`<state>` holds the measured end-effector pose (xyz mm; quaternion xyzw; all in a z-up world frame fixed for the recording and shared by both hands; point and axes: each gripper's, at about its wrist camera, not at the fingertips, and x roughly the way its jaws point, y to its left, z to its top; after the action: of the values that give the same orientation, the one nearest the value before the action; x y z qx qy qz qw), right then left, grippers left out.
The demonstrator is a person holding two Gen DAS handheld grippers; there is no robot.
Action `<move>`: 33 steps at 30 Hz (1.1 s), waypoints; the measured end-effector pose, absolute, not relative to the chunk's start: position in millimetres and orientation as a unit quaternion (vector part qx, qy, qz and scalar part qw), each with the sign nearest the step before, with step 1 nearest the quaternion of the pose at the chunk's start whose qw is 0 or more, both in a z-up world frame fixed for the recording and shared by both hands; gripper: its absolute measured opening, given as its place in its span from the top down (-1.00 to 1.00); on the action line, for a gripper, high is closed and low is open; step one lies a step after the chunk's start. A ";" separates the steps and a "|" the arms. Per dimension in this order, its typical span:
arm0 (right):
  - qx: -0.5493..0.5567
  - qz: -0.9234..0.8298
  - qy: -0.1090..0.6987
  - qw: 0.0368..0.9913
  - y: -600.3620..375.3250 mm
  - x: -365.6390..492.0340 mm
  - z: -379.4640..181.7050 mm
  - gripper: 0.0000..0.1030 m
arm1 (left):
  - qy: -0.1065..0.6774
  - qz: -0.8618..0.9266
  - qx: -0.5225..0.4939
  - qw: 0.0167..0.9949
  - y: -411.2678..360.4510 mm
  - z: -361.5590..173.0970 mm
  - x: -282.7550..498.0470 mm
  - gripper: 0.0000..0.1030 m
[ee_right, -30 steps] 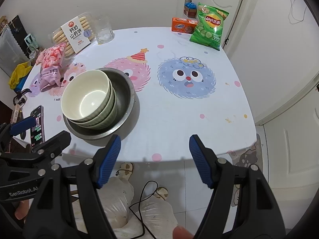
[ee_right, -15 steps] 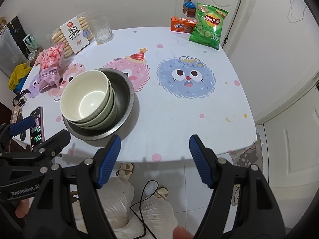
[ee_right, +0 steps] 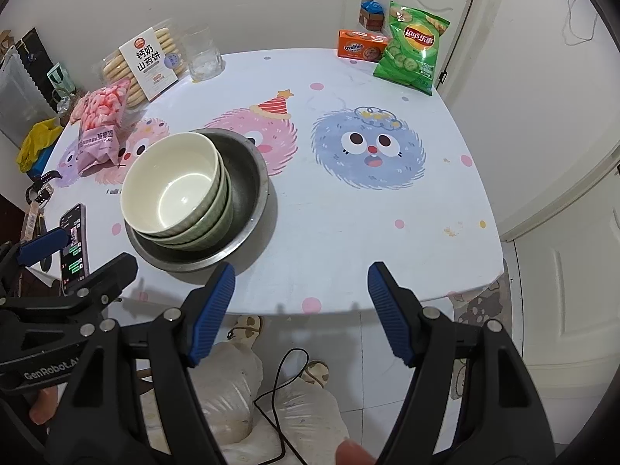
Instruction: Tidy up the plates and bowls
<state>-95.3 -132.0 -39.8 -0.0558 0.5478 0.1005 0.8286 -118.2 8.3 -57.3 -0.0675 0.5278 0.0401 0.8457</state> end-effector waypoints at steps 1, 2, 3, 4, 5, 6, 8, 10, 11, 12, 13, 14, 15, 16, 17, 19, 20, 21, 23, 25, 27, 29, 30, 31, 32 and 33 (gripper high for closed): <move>-0.057 0.101 0.548 0.828 -131.2 -95.1 -40.2 -0.39 | 0.528 0.040 -0.068 0.845 8.7 -57.3 -118.0 -1.00; -0.057 0.100 0.548 0.828 -130.2 -95.3 -40.4 -0.39 | 0.529 0.040 -0.069 0.845 9.4 -57.6 -118.3 -1.00; -0.058 0.100 0.549 0.828 -129.6 -95.2 -40.7 -0.39 | 0.529 0.041 -0.069 0.845 9.7 -57.8 -118.4 -1.00; -0.058 0.100 0.549 0.828 -129.0 -95.6 -40.6 -0.39 | 0.529 0.041 -0.069 0.845 10.0 -57.7 -118.5 -1.00; -0.059 0.100 0.549 0.828 -128.3 -95.8 -40.6 -0.39 | 0.529 0.041 -0.069 0.845 10.4 -57.7 -118.7 -1.00; -0.059 0.100 0.549 0.828 -127.8 -95.9 -40.7 -0.39 | 0.529 0.041 -0.069 0.845 10.3 -57.8 -118.6 -1.00; -0.059 0.100 0.549 0.828 -127.0 -96.2 -41.2 -0.39 | 0.530 0.040 -0.069 0.844 10.5 -57.8 -118.6 -1.00; -0.059 0.100 0.550 0.827 -125.9 -96.3 -41.5 -0.39 | 0.530 0.040 -0.070 0.844 11.7 -57.9 -118.7 -1.00; -0.059 0.100 0.549 0.828 -126.0 -96.3 -41.2 -0.39 | 0.530 0.040 -0.070 0.844 12.2 -57.8 -119.0 -1.00; -0.060 0.099 0.549 0.828 -125.8 -96.4 -41.1 -0.39 | 0.530 0.040 -0.070 0.844 12.1 -57.9 -118.8 -1.00; -0.059 0.100 0.549 0.828 -126.0 -96.2 -41.1 -0.39 | 0.530 0.040 -0.070 0.844 12.1 -58.0 -118.7 -1.00; -0.060 0.100 0.549 0.828 -125.5 -96.3 -41.4 -0.39 | 0.530 0.039 -0.069 0.844 12.0 -57.9 -118.7 -1.00; -0.060 0.099 0.549 0.828 -125.4 -96.3 -41.4 -0.39 | 0.530 0.039 -0.069 0.844 11.5 -57.8 -118.7 -1.00; -0.060 0.099 0.549 0.828 -125.4 -96.3 -41.4 -0.39 | 0.530 0.039 -0.068 0.844 11.9 -57.8 -119.0 -1.00; -0.059 0.099 0.549 0.828 -125.4 -96.1 -41.1 -0.39 | 0.530 0.039 -0.068 0.844 12.5 -57.8 -119.5 -1.00; -0.058 0.099 0.550 0.828 -124.4 -96.1 -41.5 -0.39 | 0.531 0.038 -0.068 0.844 13.4 -58.2 -119.5 -1.00; -0.058 0.099 0.549 0.828 -124.3 -96.0 -41.3 -0.39 | 0.531 0.038 -0.067 0.844 13.5 -58.4 -119.3 -1.00; -0.058 0.099 0.550 0.827 -124.1 -95.9 -41.7 -0.39 | 0.531 0.038 -0.066 0.844 13.1 -58.2 -119.1 -1.00; -0.058 0.098 0.550 0.827 -123.4 -95.9 -42.0 -0.39 | 0.531 0.037 -0.065 0.844 13.1 -58.2 -119.1 -1.00; -0.059 0.098 0.549 0.828 -123.1 -95.9 -42.1 -0.39 | 0.531 0.037 -0.064 0.844 13.0 -57.8 -118.5 -1.00; -0.058 0.098 0.549 0.828 -124.0 -95.6 -41.9 -0.39 | 0.531 0.037 -0.063 0.844 12.6 -57.5 -117.9 -1.00; -0.058 0.098 0.549 0.828 -124.5 -95.2 -41.3 -0.39 | 0.531 0.037 -0.063 0.844 13.3 -57.4 -118.0 -1.00; -0.058 0.098 0.549 0.828 -124.5 -95.2 -41.4 -0.39 | 0.531 0.037 -0.062 0.844 12.9 -57.5 -117.4 -1.00; -0.059 0.098 0.548 0.828 -124.7 -95.2 -41.5 -0.39 | 0.531 0.037 -0.062 0.844 12.7 -57.6 -117.0 -1.00; -0.058 0.098 0.549 0.828 -124.7 -95.1 -41.5 -0.39 | 0.531 0.037 -0.063 0.844 12.6 -57.6 -117.1 -1.00; -0.058 0.098 0.549 0.828 -124.9 -95.0 -41.6 -0.39 | 0.531 0.036 -0.063 0.844 12.5 -57.6 -117.1 -1.00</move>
<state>-95.0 -124.9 -41.6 -0.0582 0.5486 0.0976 0.8283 -117.1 12.5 -57.6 -0.0633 0.5310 0.0363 0.8442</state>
